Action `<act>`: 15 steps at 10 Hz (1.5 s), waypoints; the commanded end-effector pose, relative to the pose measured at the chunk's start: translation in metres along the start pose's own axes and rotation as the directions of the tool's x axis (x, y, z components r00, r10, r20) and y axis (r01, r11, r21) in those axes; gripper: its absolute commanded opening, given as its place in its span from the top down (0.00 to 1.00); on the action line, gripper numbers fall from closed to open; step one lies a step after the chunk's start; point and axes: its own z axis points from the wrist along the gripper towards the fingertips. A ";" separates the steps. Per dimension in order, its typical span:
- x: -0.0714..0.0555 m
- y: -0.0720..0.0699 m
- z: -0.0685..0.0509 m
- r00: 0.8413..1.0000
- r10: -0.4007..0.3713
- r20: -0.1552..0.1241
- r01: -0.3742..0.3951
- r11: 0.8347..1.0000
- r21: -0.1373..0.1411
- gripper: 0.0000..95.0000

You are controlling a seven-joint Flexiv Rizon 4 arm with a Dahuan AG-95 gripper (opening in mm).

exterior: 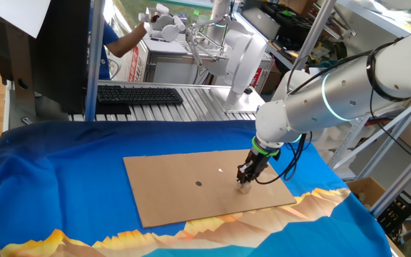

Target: Hold a small block with the gripper and sweep it from left to right on the table

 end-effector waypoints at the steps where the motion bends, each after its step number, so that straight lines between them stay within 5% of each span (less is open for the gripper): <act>1: 0.002 0.003 0.005 0.998 0.058 -0.006 -0.058 0.998 -0.002 0.80; 5: 0.002 0.009 0.002 0.998 0.070 -0.005 -0.070 0.998 0.006 0.80; 11: 0.003 0.015 0.003 0.996 0.089 -0.011 -0.089 0.996 -0.017 0.80; 12: 0.003 0.015 0.002 0.994 0.110 -0.027 -0.111 0.992 -0.057 0.80; 15: 0.004 0.020 0.001 0.993 0.118 -0.022 -0.119 0.992 -0.039 0.80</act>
